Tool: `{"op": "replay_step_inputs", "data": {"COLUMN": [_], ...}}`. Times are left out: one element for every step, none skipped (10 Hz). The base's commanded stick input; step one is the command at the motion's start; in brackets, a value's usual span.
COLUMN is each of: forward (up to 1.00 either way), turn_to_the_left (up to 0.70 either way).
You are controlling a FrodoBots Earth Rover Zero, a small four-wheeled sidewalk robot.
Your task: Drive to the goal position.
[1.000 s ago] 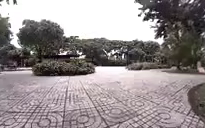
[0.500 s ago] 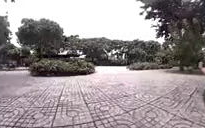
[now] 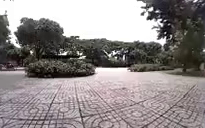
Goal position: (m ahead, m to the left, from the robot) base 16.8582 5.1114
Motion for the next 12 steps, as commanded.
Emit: {"op": "replay_step_inputs", "data": {"forward": [0.7,0.7,0.7,0.7,0.7,0.7,0.7,0.7,0.7,0.7,0.7,0.7], "turn_to_the_left": [0.0,0.0,0.0,0.0,0.0,0.0,0.0,0.0,-0.21,-0.27,-0.27,-0.11]}}
